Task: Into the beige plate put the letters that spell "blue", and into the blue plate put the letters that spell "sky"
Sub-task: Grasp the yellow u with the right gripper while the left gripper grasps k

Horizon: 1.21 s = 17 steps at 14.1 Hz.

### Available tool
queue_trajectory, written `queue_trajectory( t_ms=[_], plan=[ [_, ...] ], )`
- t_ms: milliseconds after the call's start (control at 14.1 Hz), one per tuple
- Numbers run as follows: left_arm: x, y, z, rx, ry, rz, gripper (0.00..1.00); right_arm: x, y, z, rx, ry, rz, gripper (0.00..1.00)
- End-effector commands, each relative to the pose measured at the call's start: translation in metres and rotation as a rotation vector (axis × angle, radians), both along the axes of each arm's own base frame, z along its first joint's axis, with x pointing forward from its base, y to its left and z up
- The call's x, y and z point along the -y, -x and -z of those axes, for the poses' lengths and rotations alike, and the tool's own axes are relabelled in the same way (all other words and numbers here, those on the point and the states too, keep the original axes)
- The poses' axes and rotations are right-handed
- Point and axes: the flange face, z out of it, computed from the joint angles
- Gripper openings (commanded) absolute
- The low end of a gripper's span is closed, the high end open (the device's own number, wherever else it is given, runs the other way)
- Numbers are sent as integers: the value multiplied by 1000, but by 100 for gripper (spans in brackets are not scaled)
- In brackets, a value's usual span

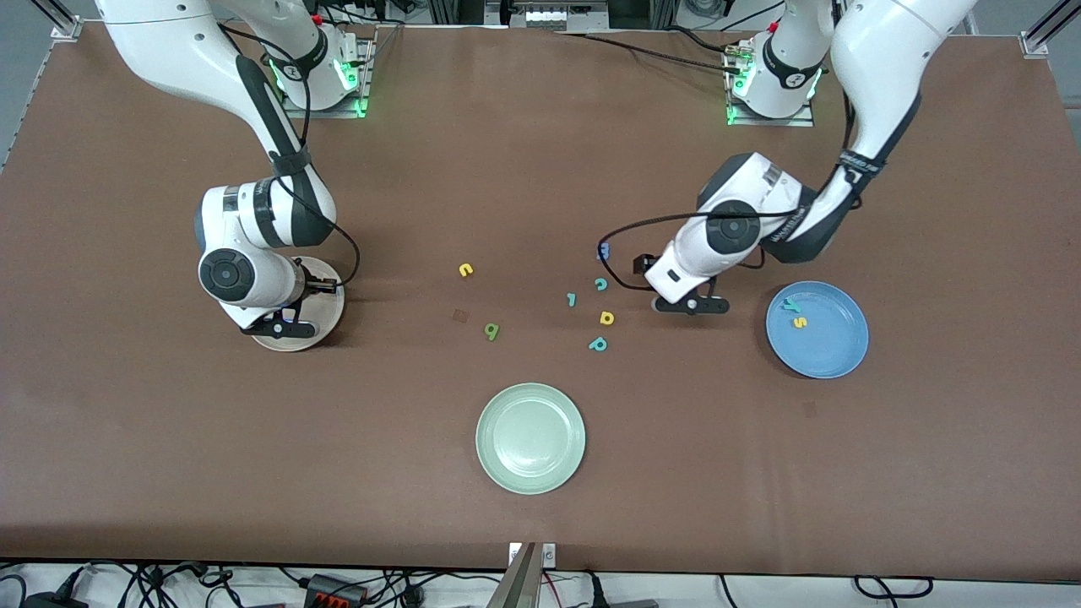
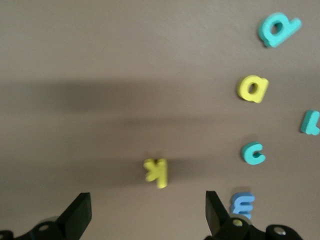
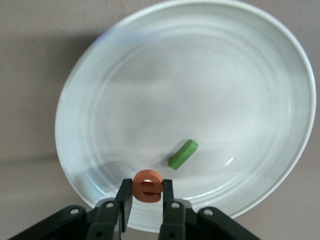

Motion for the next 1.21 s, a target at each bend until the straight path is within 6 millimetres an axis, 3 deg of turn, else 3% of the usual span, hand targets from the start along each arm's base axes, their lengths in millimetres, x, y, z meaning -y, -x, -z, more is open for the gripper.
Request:
queue_trajectory(
  t_ms=[0,142,213,425,567,851,922,992,1134],
  plan=[
    [-11,16,22,46,20,1,100,-3,-5,-18,35,-13,2,100],
    [-8,17,35,56,14,47,100,-14,-20,-39,67,-27,-4,100],
    [-11,14,37,83,6,78,100,-30,-23,-46,84,-40,-23,100],
    [-12,15,44,81,-4,73,97,-108,-14,-54,106,-170,-58,100],
    [-7,18,44,82,-10,66,91,-150,1,-49,115,-192,-126,100],
    [-5,13,44,107,-18,92,52,-238,44,-26,138,-194,-262,100],
    [-4,12,43,109,-18,90,47,-256,53,-21,157,-201,-285,100],
    [-3,12,43,109,-19,89,40,-272,61,-14,171,-211,-310,100],
    [-2,12,42,110,-18,91,28,-280,70,7,165,-205,-328,98]
  ],
)
